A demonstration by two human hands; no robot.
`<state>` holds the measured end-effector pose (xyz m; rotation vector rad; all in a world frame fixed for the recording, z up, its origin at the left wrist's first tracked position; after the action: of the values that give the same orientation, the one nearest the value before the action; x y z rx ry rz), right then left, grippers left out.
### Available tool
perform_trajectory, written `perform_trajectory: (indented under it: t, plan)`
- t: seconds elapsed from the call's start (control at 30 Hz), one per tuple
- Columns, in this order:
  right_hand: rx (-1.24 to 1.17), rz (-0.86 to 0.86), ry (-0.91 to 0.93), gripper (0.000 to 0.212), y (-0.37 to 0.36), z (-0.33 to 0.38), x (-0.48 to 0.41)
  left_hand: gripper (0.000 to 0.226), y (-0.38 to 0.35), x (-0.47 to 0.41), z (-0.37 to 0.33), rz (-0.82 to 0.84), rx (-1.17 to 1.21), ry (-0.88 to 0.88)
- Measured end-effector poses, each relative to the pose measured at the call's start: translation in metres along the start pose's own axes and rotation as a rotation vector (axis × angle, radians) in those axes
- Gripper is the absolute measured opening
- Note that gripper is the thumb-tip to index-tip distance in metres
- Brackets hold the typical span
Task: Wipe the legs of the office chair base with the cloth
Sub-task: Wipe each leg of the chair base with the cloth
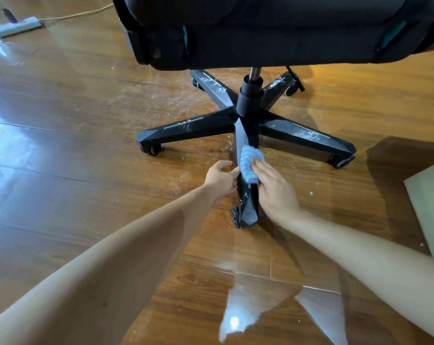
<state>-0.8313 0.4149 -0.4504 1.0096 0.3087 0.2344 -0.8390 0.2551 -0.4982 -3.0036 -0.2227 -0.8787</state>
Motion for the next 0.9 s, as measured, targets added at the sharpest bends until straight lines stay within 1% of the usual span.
perform_trajectory:
  t: [0.1,0.17,0.23,0.37,0.43,0.5,0.57,0.63,0.73,0.8,0.9]
  plan:
    - [0.006,-0.04,-0.116,0.054,0.002,-0.002,-0.039,0.042,0.0,0.001,0.004,-0.017,0.02,0.03]
    - [-0.011,-0.047,-0.129,0.055,0.001,0.003,-0.04,0.042,-0.001,0.003,0.007,-0.019,0.02,0.036]
    - [-0.048,-0.04,-0.102,0.057,-0.001,0.008,-0.017,0.039,-0.001,0.004,0.01,-0.02,0.056,0.041]
    - [-0.091,0.015,-0.03,0.06,-0.005,0.02,0.072,0.033,-0.001,0.003,0.014,0.0,0.087,0.056]
    - [-0.148,0.036,-0.027,0.058,-0.01,0.027,0.097,0.032,0.002,0.003,0.016,0.018,0.102,0.061]
    - [-0.205,0.013,-0.068,0.054,-0.01,0.026,0.087,0.029,0.004,0.005,0.017,0.044,0.117,0.061]
    - [-0.199,-0.013,-0.114,0.051,-0.011,0.021,0.055,0.024,0.006,0.009,0.02,0.066,0.116,0.06]
    - [-0.182,-0.038,-0.17,0.049,-0.007,0.014,0.017,0.025,0.007,0.012,0.024,0.07,0.117,0.059]
    - [-0.218,-0.047,-0.274,0.048,0.001,0.008,-0.024,0.029,0.008,0.015,0.025,0.072,0.135,0.058]
    - [-0.216,-0.046,-0.278,0.048,0.002,0.011,-0.023,0.028,0.008,0.014,0.024,0.079,0.147,0.064]
    - [-0.172,-0.051,-0.194,0.052,-0.001,0.02,0.025,0.029,0.01,0.01,0.023,0.101,0.175,0.09]
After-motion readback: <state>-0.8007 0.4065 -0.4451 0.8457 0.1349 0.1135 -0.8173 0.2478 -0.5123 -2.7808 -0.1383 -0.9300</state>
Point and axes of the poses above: each hand's wrist, its own x-axis away from the middle knuckle, its own y-axis out of the back of the hand, z = x × y, the point moved 7 cm from there along -x, towards the middle knuckle, and after that the axes turned 1 degree about -y, right-handed, at the moved point
